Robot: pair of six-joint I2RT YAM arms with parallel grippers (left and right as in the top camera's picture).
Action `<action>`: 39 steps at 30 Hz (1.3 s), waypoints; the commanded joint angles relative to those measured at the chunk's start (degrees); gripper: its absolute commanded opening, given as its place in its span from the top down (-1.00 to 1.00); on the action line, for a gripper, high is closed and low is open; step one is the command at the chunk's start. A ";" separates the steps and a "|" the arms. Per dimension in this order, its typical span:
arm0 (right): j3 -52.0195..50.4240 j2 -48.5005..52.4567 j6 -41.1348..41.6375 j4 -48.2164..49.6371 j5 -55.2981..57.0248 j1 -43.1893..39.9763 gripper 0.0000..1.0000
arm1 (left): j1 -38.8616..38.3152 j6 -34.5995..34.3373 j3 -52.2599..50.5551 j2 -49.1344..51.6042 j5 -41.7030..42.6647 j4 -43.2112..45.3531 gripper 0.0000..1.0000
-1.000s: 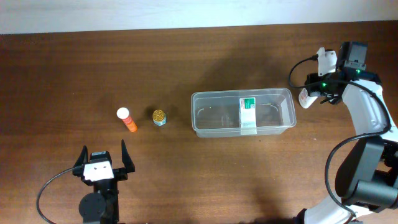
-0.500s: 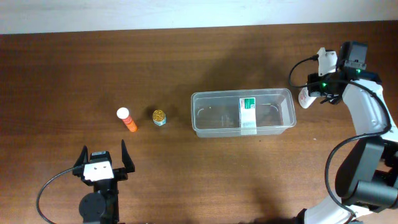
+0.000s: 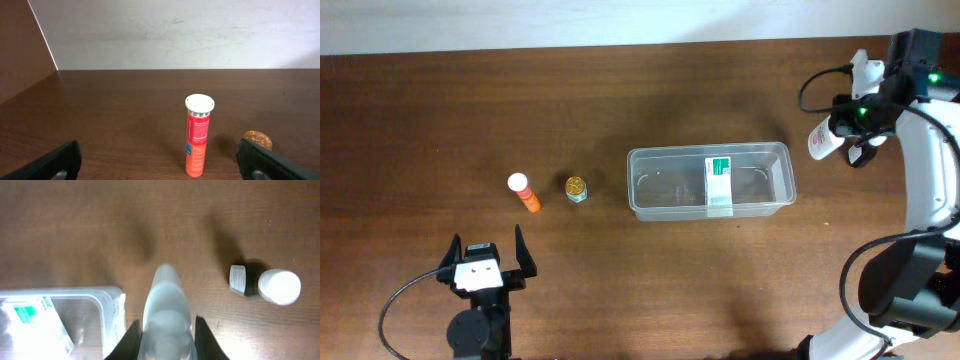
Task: Pack container
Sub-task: 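Carry the lotion bottle over the container and lower it inside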
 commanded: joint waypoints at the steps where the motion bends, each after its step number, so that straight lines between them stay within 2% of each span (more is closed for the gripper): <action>1: 5.29 -2.86 3.85 -4.74 -1.44 -0.04 0.72 | 0.39 0.87 -0.42 -0.50 0.96 0.15 -0.99; 6: 6.84 -6.73 4.52 -10.93 -2.84 2.05 0.73 | 0.39 0.87 -0.42 -0.50 0.96 0.15 -0.99; 15: 6.78 -9.77 9.86 -16.50 -3.08 11.91 0.72 | 0.39 0.90 -0.42 -0.50 0.96 0.15 -0.99; 22: 6.54 -8.74 13.05 -15.98 -0.44 15.17 0.71 | 0.39 0.87 -0.42 -0.50 0.96 0.15 -0.99; 30: 4.55 -3.93 15.61 -13.73 3.87 15.23 0.70 | 0.39 0.90 -0.42 -0.50 0.98 0.15 -0.99; 39: 4.02 1.31 15.78 -12.04 3.85 15.23 0.70 | 0.39 0.90 -0.42 -0.50 0.96 0.15 -0.99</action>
